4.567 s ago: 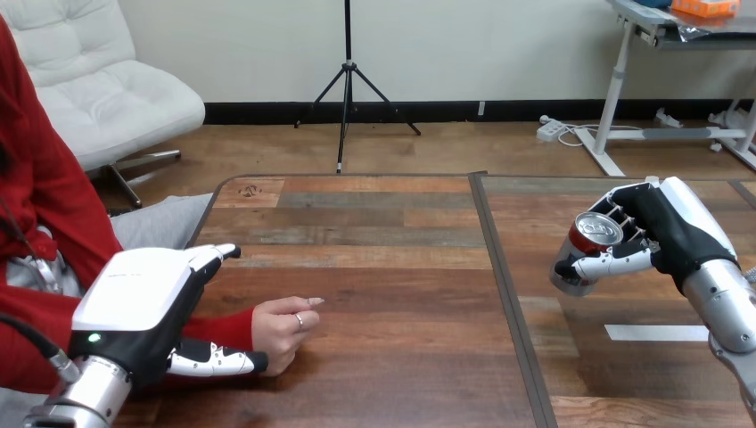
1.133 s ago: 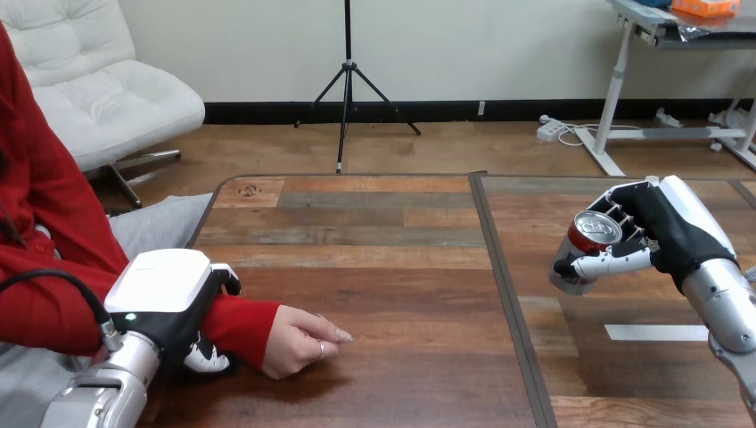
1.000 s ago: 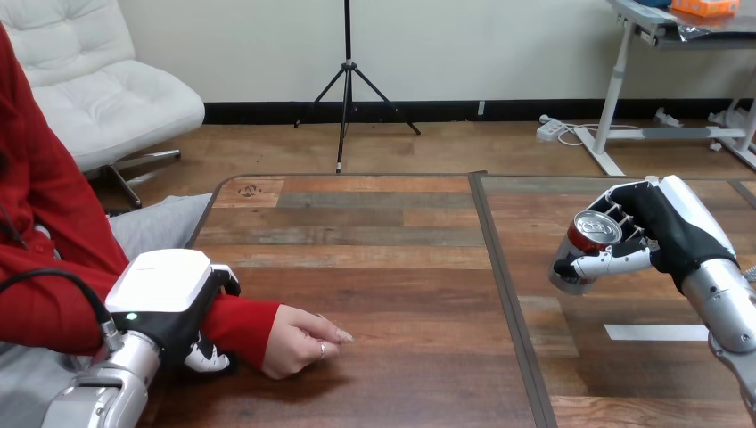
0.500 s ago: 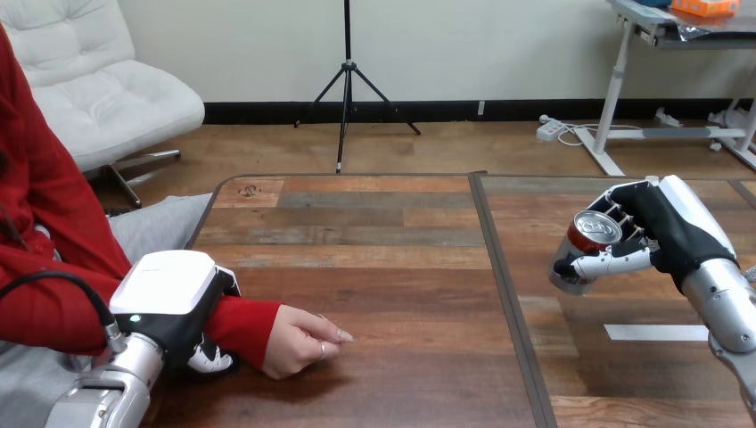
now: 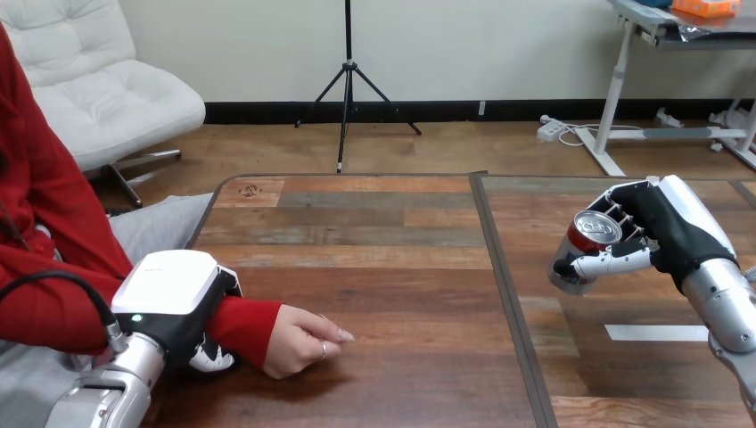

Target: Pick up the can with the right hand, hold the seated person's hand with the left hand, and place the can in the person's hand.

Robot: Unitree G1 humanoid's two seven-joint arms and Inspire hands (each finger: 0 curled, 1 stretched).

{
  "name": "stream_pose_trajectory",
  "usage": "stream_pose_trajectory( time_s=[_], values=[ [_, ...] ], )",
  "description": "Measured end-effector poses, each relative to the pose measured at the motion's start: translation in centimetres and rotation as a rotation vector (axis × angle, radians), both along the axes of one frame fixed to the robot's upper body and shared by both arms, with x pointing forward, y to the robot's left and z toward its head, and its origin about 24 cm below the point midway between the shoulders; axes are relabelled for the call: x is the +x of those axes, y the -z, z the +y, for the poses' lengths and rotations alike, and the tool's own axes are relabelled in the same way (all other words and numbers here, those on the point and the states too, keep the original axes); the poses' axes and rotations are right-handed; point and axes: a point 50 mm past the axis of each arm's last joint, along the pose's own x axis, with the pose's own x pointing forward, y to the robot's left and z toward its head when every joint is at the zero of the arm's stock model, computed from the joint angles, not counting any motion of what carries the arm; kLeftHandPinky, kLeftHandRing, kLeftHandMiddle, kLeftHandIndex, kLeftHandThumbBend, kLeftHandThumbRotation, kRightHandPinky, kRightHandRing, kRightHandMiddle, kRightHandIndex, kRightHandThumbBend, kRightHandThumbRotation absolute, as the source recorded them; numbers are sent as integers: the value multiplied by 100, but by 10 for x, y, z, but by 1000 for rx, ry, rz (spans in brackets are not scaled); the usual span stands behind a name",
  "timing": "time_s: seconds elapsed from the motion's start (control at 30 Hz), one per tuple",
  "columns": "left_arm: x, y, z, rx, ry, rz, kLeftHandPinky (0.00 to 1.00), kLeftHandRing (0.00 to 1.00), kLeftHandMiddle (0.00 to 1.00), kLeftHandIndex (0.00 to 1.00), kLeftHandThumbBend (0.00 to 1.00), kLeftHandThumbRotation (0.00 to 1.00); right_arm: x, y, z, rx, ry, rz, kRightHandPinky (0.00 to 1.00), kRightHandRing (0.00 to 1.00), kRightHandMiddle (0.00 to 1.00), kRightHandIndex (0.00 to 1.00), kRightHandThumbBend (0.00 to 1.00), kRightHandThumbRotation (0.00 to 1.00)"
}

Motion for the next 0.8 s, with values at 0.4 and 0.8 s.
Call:
stream_pose_trajectory(
  time_s=[0.4,0.8],
  values=[
    [0,1,0,-44,6,-2,38,44,48,49,84,0,0,0,0,0,0,0,37,40,44,45,85,0],
    [0,0,0,-103,-3,-3,36,41,43,44,79,0,0,0,0,0,0,0,38,41,45,45,86,0]
  ],
)
